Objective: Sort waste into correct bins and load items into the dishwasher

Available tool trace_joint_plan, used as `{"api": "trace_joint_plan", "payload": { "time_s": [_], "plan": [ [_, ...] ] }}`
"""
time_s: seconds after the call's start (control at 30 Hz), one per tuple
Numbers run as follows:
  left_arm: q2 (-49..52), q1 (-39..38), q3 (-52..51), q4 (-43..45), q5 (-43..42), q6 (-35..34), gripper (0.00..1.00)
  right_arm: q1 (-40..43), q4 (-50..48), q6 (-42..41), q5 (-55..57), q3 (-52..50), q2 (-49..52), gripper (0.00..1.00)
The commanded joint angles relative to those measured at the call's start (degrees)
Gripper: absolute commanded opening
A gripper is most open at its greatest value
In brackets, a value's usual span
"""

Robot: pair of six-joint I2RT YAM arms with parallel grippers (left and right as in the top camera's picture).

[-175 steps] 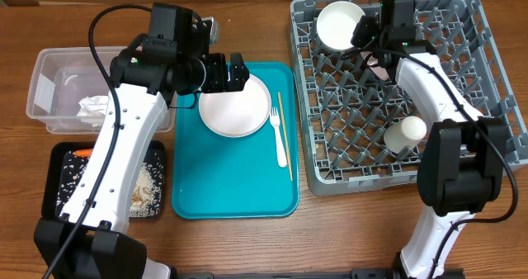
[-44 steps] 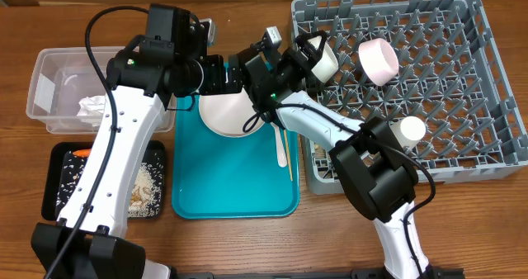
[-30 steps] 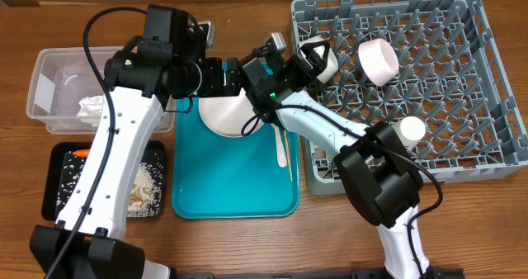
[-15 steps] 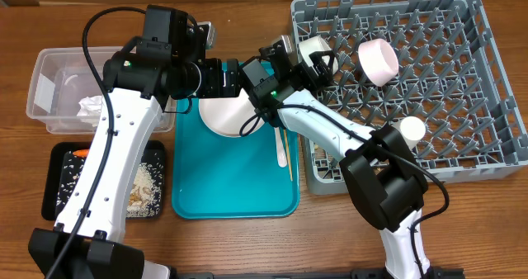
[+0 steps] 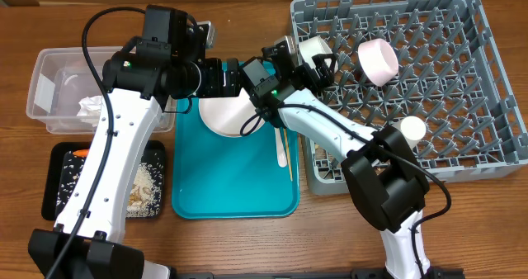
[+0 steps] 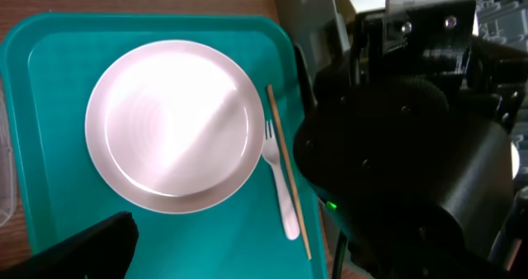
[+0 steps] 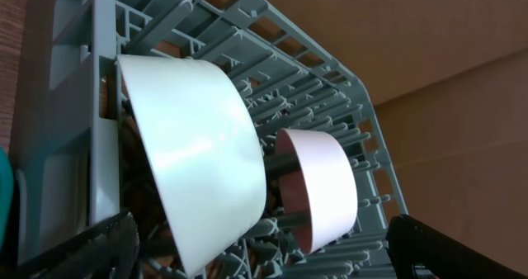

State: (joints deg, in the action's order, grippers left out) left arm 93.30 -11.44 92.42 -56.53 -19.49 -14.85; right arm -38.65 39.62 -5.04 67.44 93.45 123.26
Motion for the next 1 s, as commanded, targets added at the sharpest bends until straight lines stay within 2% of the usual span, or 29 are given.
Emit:
{"api": "trace_joint_plan", "payload": {
  "time_s": [0.0,0.17,0.3,0.5,0.7,0.87,0.97],
  "plan": [
    [0.55,-0.2,1.55,6.69,-0.87,-7.21,1.0,-6.03,0.94,0.24,-8.68,-1.44,0.92,1.0],
    [0.55,-0.11,1.57,6.34,-0.26,-7.8,1.0,-6.03,1.01,-1.03,-8.7,-1.44,0.92,1.0],
    [-0.72,2.05,2.21,7.02,4.98,-7.08,1.0,-6.08,1.01,-1.03,-8.66,-1.42,0.9,1.0],
    [-3.52,12.79,2.21,6.78,4.22,-10.27,1.0,-7.93,0.63,-0.98,-8.61,0.59,0.28,1.0],
    [-3.8,24.39,2.21,5.66,-4.09,-11.08,1.0,-9.7,0.59,-1.01,-8.02,3.93,-1.11,1.0],
    [-3.41,28.48,2.19,5.33,-3.89,-11.08,1.0,-11.37,1.53,-3.04,-10.25,4.13,-4.13,1.0],
    [-3.41,29.11,2.19,5.33,-3.89,-11.08,1.0,-12.22,4.98,-6.84,-16.94,4.13,-6.6,1.0]
  ]
}}
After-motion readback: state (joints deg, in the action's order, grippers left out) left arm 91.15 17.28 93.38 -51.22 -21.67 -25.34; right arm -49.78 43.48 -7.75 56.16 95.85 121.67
